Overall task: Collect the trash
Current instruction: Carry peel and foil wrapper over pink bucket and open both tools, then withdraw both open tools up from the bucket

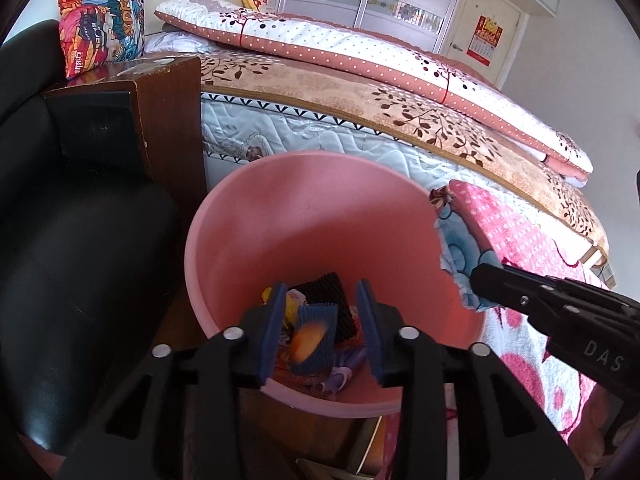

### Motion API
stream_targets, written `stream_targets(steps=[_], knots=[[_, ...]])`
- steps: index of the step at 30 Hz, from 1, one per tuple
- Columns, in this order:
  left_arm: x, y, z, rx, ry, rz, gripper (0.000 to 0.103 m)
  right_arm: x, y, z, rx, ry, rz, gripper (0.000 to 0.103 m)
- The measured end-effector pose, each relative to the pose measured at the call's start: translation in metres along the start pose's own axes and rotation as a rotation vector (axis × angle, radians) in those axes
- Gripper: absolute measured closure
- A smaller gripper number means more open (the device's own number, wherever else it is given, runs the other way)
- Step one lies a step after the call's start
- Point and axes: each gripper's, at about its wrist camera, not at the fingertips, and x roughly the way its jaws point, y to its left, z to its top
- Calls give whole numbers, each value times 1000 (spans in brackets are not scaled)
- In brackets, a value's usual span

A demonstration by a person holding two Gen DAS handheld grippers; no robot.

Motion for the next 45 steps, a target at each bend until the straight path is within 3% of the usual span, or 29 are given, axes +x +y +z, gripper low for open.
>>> stream_targets(steps=[4, 6, 10, 19, 31, 35, 45], knots=[[-2, 1, 0, 1, -6, 4, 65, -1, 2, 0, -3, -7, 0, 92], [-2, 1, 0, 2, -7, 4, 65, -2, 3, 0, -6, -11, 5, 87], [-4, 0, 1, 2, -10, 9, 65, -6, 5, 0, -13, -33, 5, 66], [-10, -3, 1, 13, -28, 12, 64, -20, 4, -6, -11, -66, 1, 64], [-38, -27, 0, 89, -108, 14, 64, -63, -3, -29, -21, -145, -93, 47], [-48, -37, 1, 106, -134, 2, 64, -77, -8, -39, -5, -175, -116, 37], [-65, -59, -1, 143, -154, -47, 64, -99, -16, -55, -4, -215, -151, 33]])
